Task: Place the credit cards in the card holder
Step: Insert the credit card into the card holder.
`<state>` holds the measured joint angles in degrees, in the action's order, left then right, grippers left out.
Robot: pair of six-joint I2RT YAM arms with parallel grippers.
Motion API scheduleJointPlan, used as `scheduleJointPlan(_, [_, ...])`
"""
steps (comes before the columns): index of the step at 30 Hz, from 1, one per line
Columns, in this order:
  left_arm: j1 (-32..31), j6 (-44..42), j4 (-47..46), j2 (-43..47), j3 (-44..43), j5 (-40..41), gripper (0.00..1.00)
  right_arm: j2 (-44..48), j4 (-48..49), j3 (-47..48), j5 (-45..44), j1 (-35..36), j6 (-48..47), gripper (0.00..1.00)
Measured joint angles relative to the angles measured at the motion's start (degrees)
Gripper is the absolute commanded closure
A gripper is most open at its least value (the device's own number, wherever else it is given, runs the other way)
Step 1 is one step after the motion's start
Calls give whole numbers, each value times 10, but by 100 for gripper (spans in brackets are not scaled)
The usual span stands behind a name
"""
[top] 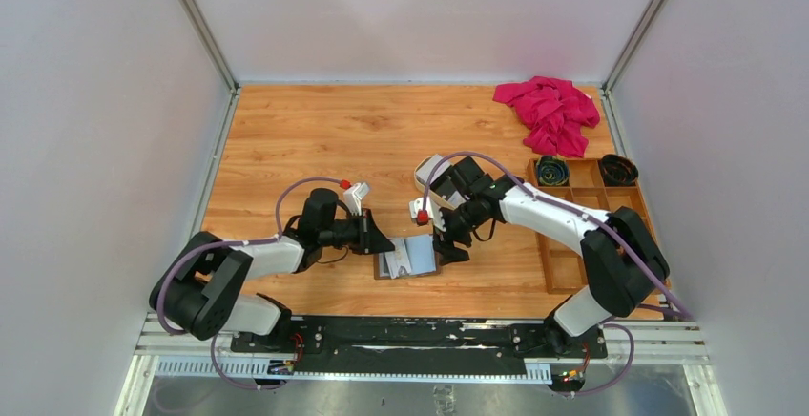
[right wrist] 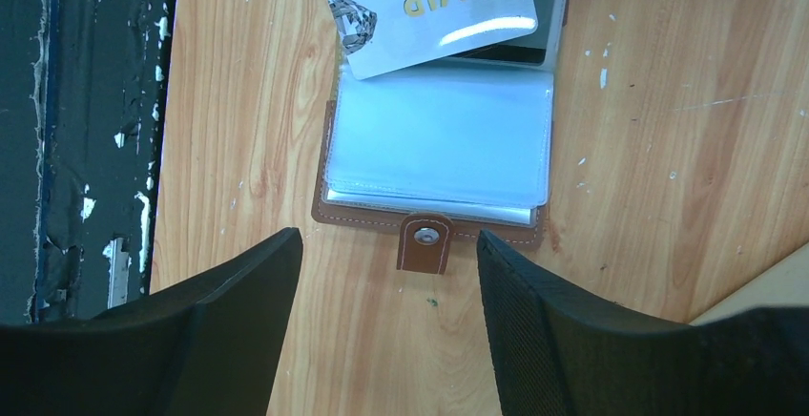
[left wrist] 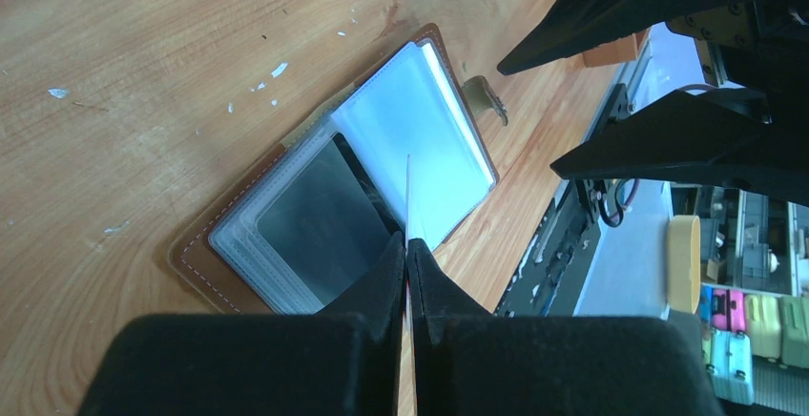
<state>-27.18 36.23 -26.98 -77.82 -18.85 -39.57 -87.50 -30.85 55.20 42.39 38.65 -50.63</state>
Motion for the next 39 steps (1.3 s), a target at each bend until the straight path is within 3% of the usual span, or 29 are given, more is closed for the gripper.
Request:
scheduleJointPlan(18, [38, 18, -12, 28, -2, -4, 100, -14, -1, 0, -11, 11, 0, 33])
scheduleJointPlan(39, [39, 37, -14, -47, -2, -15, 100, -31, -2, 2, -31, 27, 1, 35])
